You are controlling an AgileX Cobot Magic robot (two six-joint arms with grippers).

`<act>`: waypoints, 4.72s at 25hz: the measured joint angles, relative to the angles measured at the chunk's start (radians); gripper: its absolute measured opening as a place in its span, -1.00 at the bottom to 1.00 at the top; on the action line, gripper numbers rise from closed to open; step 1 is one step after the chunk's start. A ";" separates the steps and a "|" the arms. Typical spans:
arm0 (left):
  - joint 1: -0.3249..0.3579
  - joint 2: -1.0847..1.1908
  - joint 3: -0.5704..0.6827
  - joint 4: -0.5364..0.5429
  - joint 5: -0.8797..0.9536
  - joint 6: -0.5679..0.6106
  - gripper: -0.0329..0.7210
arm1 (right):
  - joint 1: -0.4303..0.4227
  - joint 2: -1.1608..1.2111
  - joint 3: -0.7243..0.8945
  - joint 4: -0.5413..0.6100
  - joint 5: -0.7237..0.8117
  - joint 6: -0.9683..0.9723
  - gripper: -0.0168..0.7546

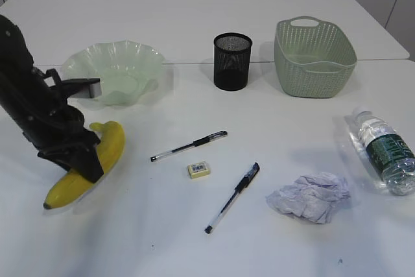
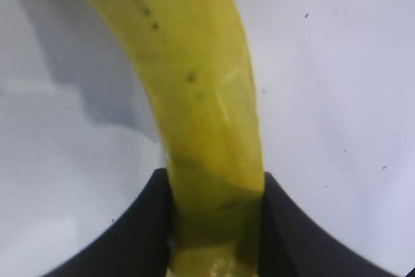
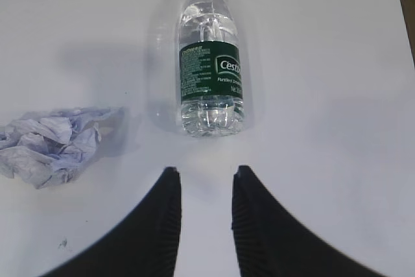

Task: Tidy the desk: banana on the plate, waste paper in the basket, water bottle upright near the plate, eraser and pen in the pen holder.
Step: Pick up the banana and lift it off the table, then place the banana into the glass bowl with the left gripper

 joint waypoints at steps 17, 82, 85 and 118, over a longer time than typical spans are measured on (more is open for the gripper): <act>0.000 0.000 -0.394 0.000 0.063 -0.035 -0.34 | 0.000 0.000 0.000 -0.012 0.000 0.000 -0.40; 0.000 0.225 -0.415 -0.017 -0.698 -0.037 -0.27 | 0.000 0.000 0.000 -0.100 -0.045 0.000 -0.40; 0.000 0.225 -0.415 -0.010 -0.696 -0.037 -0.23 | 0.000 0.000 0.000 -0.100 -0.045 0.000 -0.40; 0.000 0.261 -0.417 -0.001 -0.698 -0.037 0.11 | 0.000 0.000 0.000 -0.124 -0.070 0.000 -0.40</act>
